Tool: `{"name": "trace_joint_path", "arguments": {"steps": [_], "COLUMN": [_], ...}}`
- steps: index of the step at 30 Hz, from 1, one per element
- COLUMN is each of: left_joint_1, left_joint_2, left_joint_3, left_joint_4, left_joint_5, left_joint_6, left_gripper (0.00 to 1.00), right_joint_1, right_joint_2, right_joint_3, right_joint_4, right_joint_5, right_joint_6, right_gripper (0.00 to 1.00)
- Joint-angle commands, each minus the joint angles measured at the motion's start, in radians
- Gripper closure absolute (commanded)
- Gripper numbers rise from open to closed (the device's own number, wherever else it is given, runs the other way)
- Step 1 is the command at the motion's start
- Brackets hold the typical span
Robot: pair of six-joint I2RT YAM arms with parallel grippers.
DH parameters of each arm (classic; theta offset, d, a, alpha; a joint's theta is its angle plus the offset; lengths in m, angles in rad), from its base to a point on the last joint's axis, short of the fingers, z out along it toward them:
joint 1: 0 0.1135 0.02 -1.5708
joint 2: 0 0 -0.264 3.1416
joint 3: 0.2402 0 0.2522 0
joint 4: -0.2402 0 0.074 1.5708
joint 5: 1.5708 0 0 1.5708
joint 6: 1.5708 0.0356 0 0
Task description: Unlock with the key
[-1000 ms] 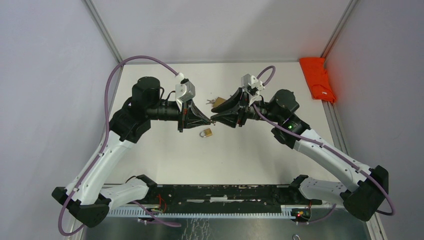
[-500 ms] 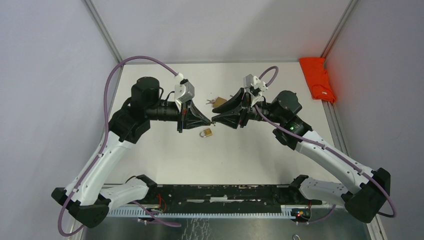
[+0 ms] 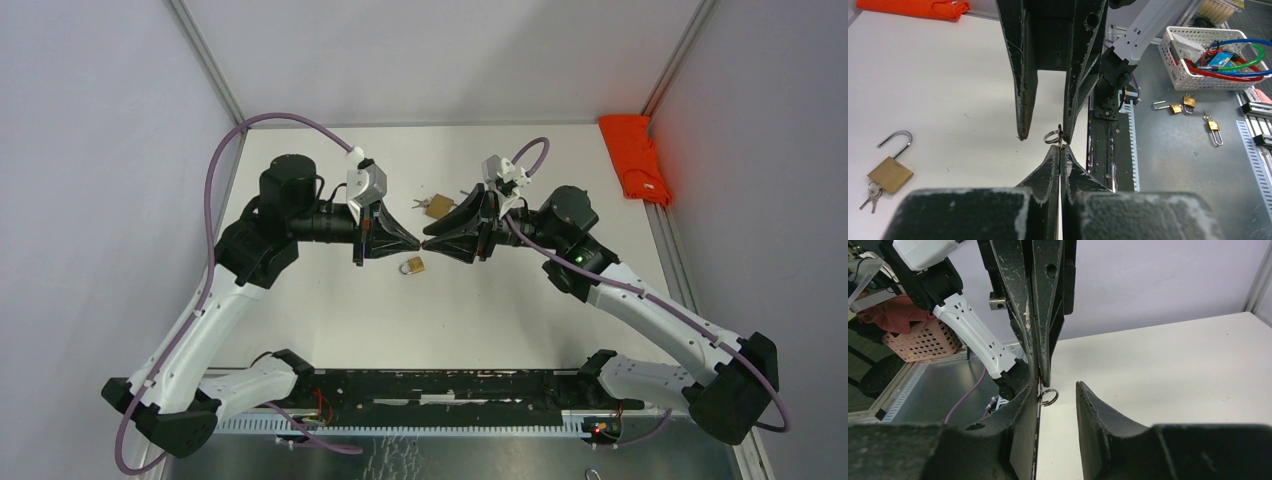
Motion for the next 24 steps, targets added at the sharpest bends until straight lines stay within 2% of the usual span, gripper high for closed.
{"name": "trace_joint_path", "arguments": {"steps": [1,9,16,19,22,24], "left_joint_1": [-0.003,-0.004,-0.003,-0.005,-0.003,-0.004], "left_joint_2": [-0.022,-0.014,-0.004,-0.001,-0.001,-0.003], "left_joint_3": [0.019,0.015,0.019,0.023,0.025,0.028], "left_joint_4": [0.03,0.035,0.043,0.045,0.045,0.042], "left_joint_5": [0.013,0.016,0.012,0.011,0.01,0.003], "left_joint_6": [0.027,0.027,0.026,0.026,0.024,0.027], "left_gripper": [0.98,0.98,0.97,0.88,0.66,0.57], "right_joint_1": [0.002,0.002,0.004,0.004,0.004,0.003], "right_joint_2": [0.009,0.008,-0.008,-0.021,-0.033,-0.039], "right_joint_3": [-0.007,-0.006,-0.014,-0.019,-0.02,-0.019], "right_joint_4": [0.06,0.07,0.083,0.08,0.062,0.05], "right_joint_5": [-0.009,-0.018,-0.013,0.003,0.031,0.04], "right_joint_6": [0.015,0.012,0.014,0.011,0.002,-0.007], "right_gripper": [0.65,0.99,1.0,1.0,1.0,1.0]}}
